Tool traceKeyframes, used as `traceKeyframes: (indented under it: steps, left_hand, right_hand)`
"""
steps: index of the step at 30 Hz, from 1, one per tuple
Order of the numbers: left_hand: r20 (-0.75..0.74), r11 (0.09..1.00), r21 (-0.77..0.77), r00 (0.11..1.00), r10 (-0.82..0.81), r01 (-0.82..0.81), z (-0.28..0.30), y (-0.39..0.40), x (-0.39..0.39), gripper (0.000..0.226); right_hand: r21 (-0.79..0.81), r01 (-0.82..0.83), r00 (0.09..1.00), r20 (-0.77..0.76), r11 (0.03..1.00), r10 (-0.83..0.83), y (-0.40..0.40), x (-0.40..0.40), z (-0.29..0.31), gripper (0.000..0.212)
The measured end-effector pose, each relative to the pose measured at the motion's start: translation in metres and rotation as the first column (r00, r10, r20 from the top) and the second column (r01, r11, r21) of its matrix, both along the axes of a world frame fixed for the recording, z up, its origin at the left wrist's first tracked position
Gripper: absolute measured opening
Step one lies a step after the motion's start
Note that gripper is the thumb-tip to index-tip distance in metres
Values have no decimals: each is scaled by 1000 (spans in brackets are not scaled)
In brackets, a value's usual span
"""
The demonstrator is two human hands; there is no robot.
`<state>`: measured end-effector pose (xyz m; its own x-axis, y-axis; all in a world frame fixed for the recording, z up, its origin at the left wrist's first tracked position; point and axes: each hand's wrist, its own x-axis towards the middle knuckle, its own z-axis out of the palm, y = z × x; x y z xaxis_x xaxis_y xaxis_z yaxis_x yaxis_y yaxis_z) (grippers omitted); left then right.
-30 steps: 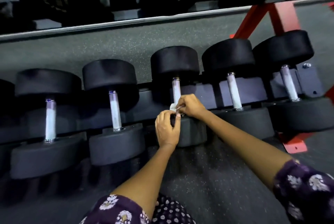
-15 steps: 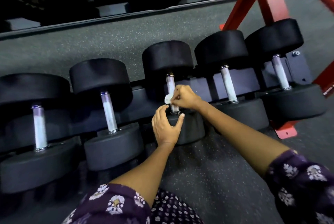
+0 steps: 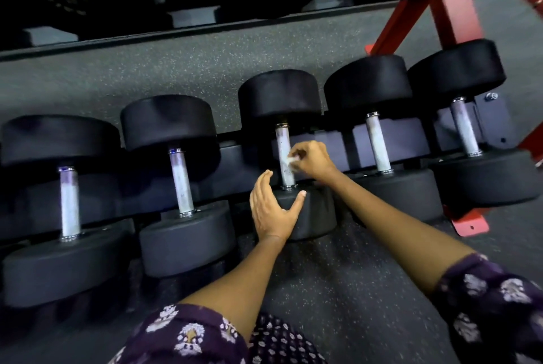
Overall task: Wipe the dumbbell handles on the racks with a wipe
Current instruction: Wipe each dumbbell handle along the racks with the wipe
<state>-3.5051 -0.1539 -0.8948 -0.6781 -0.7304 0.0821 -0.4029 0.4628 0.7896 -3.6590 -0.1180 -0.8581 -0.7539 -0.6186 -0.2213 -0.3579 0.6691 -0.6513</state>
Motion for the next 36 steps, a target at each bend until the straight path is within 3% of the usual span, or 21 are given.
traceKeyframes:
  steps: [3,7,9,13,19,25,31,36]
  left_hand:
    - [-10,1000,-23,1000,-10,9,-2,-1,-2,74]
    - [-35,997,-80,999,-24,21,-9,-4,-3,46]
    - [-38,995,-99,999,-17,13,-11,-3,-2,43]
    - [-55,994,-111,998,-10,4,-12,-3,-3,40]
    - [-44,992,-121,999,-31,25,-13,-3,-2,42]
    - [-50,994,-105,998,-33,27,-12,-1,0,39]
    - [-46,989,-138,998,-54,47,-13,-4,-2,39]
    - [-44,989,-139,997,-63,56,-14,-4,-2,40]
  right_hand:
    - [-81,155,987,-40,985,-158,-14,-3,0,10]
    - [108,-68,997,-26,992,71,-6,11,-11,9]
    - [111,-67,998,-7,992,68,-8,6,-11,11]
    - [-74,147,989,-13,986,-148,-27,-12,0,14]
    - [9,-83,994,-64,996,84,-4,6,-16,16]
    - [-137,208,976,-42,968,-216,-24,-20,-3,13]
    - [-45,99,994,-40,994,-101,-3,0,-14,12]
    - [-132,196,978,-48,972,-204,-30,-26,-1,12]
